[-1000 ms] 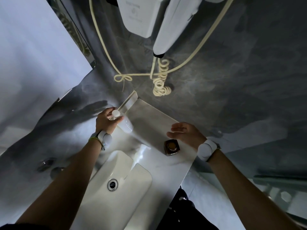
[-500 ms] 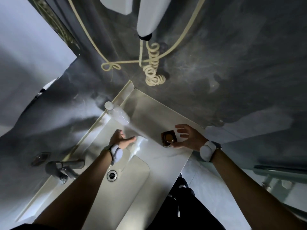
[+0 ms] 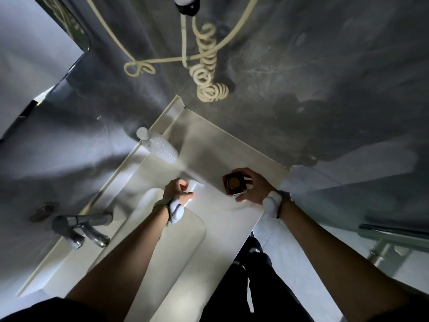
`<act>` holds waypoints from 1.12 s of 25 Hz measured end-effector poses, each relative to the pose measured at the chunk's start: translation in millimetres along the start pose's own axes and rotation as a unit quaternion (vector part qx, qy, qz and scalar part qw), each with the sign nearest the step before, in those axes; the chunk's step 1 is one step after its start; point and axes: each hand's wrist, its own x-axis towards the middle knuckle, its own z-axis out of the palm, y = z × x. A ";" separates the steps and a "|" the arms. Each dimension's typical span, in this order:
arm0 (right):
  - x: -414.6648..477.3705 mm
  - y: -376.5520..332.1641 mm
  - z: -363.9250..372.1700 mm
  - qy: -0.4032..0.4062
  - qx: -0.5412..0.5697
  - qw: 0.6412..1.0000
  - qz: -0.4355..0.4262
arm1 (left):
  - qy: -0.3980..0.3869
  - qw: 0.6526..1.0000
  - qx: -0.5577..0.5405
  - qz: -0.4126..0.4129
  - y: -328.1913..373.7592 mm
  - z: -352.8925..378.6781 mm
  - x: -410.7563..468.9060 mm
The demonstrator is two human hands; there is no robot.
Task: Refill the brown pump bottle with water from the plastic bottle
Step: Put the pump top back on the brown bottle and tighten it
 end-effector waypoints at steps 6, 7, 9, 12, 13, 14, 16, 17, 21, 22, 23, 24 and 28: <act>2.3 5.4 1.3 0.030 -0.034 0.999 -0.018 | -0.005 0.999 0.034 0.011 -4.9 1.9 6.4; 1.7 4.8 0.9 0.030 -0.036 0.999 -0.022 | 0.001 0.999 0.029 0.019 -6.0 0.5 5.4; -0.7 2.8 0.8 0.031 -0.034 0.999 -0.027 | 0.019 0.999 0.001 0.028 -7.4 -4.2 1.2; -6.5 -3.2 3.2 0.024 -0.041 0.998 -0.031 | 0.035 0.996 -0.070 0.034 -2.1 -21.3 -7.8; -7.6 -4.2 3.8 0.021 -0.039 0.999 -0.029 | 0.039 0.994 -0.095 0.039 1.3 -28.8 -10.5; -9.3 -9.4 4.7 0.014 -0.039 0.999 -0.029 | 0.045 0.991 -0.119 0.046 5.2 -39.7 -16.2; -14.0 -21.1 8.7 -0.002 -0.036 0.999 -0.040 | 0.061 0.983 -0.157 0.071 13.2 -61.9 -29.8; -15.2 -27.2 10.5 -0.011 -0.034 0.998 -0.048 | 0.068 0.979 -0.171 0.087 18.4 -71.7 -35.6; -21.8 -52.5 16.7 -0.034 -0.031 0.997 -0.068 | 0.097 0.961 -0.213 0.148 43.5 -103.9 -59.0; -24.6 -63.6 19.5 -0.041 -0.033 0.995 -0.079 | 0.107 0.953 -0.233 0.164 48.3 -115.9 -69.9; -27.1 -70.8 22.4 -0.048 -0.033 0.995 -0.087 | 0.114 0.945 -0.250 0.178 53.6 -126.2 -80.0; -28.5 -80.4 25.1 -0.053 -0.034 0.994 -0.093 | 0.125 0.934 -0.269 0.197 59.0 -138.7 -91.0; -37.8 -113.0 41.0 -0.069 -0.033 0.991 -0.109 | 0.169 0.885 -0.351 0.255 73.8 -181.7 -137.0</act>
